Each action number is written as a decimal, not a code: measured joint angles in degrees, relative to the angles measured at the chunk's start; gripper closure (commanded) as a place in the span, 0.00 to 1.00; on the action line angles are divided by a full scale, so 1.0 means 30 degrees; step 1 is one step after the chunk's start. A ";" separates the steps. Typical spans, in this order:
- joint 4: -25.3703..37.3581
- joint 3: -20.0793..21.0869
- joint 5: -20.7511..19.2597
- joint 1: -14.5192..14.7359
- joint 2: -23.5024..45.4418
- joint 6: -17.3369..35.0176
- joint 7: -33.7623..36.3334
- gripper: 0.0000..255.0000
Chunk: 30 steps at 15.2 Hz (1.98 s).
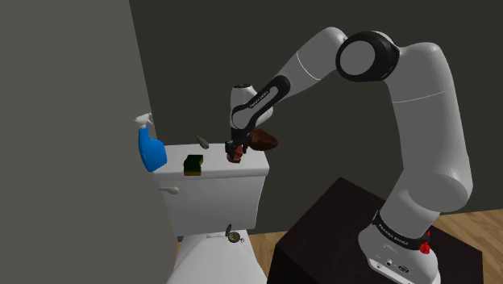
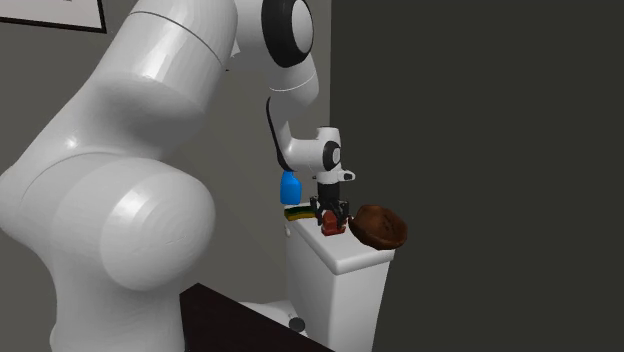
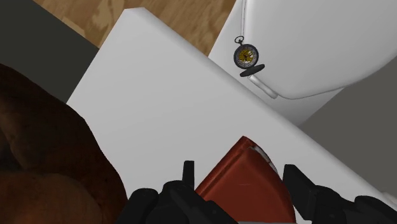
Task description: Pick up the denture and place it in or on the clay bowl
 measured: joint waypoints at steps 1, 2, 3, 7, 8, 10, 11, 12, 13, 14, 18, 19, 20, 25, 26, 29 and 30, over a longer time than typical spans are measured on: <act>-0.0005 0.0002 0.0000 0.0000 -0.0002 0.0003 -0.0002 1.00; 0.0000 0.0002 0.0000 0.0002 -0.0001 -0.0002 0.0001 1.00; -0.0018 0.0004 0.0007 -0.0003 -0.0084 -0.0087 -0.0001 1.00; 0.0045 0.0039 0.0068 -0.0051 -0.0662 -0.0737 -0.0077 1.00; 0.0064 0.0054 0.0090 -0.0062 -0.0855 -0.0948 -0.0100 1.00; 0.0028 0.0075 0.0126 -0.0088 -0.1216 -0.1271 -0.0140 1.00; 0.0030 0.0093 0.0144 -0.0073 -0.1437 -0.1495 -0.0127 1.00; 0.0038 0.0106 0.0160 -0.0075 -0.1605 -0.1667 -0.0138 1.00; 0.0073 0.0112 0.0181 -0.0101 -0.1752 -0.1852 -0.0181 1.00; 0.0109 0.0120 0.0200 -0.0115 -0.1909 -0.2044 -0.0205 1.00; 0.0297 0.0159 0.0259 -0.0115 -0.2478 -0.2800 -0.0236 1.00; 0.0297 0.0177 0.0275 -0.0099 -0.2690 -0.3012 -0.0219 1.00; 0.0307 0.0187 0.0292 -0.0104 -0.2854 -0.3184 -0.0235 1.00; 0.0609 0.0218 0.0388 -0.0161 -0.3612 -0.4242 -0.0363 1.00; 0.0787 0.0223 0.0399 -0.0157 -0.3670 -0.4478 -0.0368 1.00; 0.0920 0.0248 0.0445 -0.0160 -0.4119 -0.5060 -0.0397 1.00; 0.1115 0.0247 0.0459 -0.0171 -0.4171 -0.5303 -0.0426 1.00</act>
